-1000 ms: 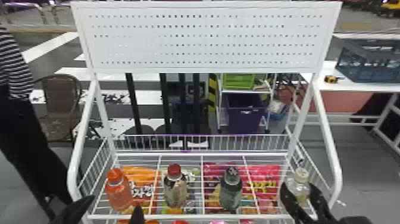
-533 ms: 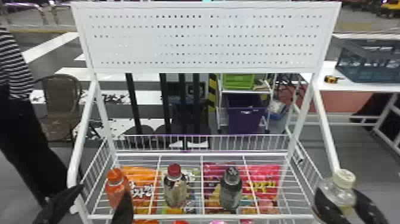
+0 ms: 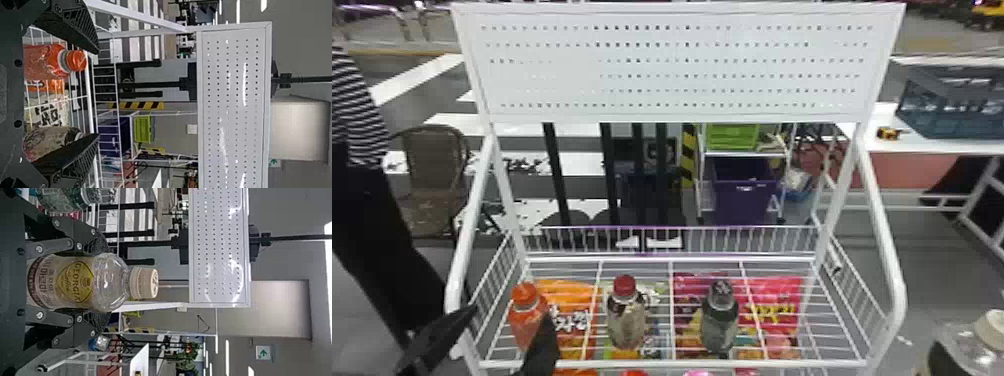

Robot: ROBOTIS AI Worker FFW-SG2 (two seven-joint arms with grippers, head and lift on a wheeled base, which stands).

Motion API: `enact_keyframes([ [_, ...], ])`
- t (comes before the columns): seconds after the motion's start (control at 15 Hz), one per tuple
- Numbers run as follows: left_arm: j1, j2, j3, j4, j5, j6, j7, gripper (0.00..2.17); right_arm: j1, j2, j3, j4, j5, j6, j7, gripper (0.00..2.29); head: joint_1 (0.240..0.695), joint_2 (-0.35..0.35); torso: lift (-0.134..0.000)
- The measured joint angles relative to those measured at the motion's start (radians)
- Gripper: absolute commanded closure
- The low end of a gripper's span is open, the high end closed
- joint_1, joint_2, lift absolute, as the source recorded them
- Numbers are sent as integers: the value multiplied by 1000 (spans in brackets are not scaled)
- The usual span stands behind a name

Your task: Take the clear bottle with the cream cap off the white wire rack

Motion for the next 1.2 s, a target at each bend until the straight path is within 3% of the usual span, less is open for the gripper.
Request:
enact_keyframes([
  [1.2,-4,-5,1,-21,-4,52,5,137,-2,0,0,4,-3,-22,11,1534,499,0,0],
])
